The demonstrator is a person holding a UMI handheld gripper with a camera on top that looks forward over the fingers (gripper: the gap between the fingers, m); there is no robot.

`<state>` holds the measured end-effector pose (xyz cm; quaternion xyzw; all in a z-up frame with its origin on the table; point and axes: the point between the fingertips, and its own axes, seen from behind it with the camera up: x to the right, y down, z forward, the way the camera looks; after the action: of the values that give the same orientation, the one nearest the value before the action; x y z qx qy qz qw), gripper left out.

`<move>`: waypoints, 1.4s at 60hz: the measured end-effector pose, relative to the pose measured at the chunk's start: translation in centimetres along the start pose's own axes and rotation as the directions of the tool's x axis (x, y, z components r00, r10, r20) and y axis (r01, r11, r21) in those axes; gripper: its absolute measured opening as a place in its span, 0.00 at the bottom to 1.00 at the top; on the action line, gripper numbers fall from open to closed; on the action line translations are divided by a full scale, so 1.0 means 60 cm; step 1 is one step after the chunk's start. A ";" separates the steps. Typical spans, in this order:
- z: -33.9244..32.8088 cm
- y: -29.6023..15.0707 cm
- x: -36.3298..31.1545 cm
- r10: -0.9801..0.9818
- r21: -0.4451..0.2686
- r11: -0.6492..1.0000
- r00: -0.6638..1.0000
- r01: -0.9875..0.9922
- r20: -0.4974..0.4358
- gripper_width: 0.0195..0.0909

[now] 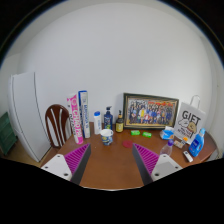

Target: Pour water

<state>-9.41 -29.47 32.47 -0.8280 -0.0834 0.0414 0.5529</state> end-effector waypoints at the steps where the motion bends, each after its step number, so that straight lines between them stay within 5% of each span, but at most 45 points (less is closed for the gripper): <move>1: 0.000 0.002 0.003 0.001 -0.002 1.000 1.000 -0.001 -0.002 0.93; 34: 0.063 0.232 0.310 0.016 -0.102 0.994 0.996 -0.025 -0.092 0.92; 60: 0.310 0.313 0.492 0.118 0.017 0.993 0.981 -0.117 -0.153 0.90; 66: 0.349 0.308 0.492 0.109 0.050 0.993 0.986 -0.103 -0.127 0.77; 72: 0.369 0.301 0.494 0.080 0.073 0.995 0.990 -0.072 -0.118 0.43; 84: 0.371 0.299 0.492 0.063 0.082 0.995 0.992 -0.054 -0.113 0.26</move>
<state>17.65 -10.55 8.02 -0.8087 -0.0251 0.0128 0.5875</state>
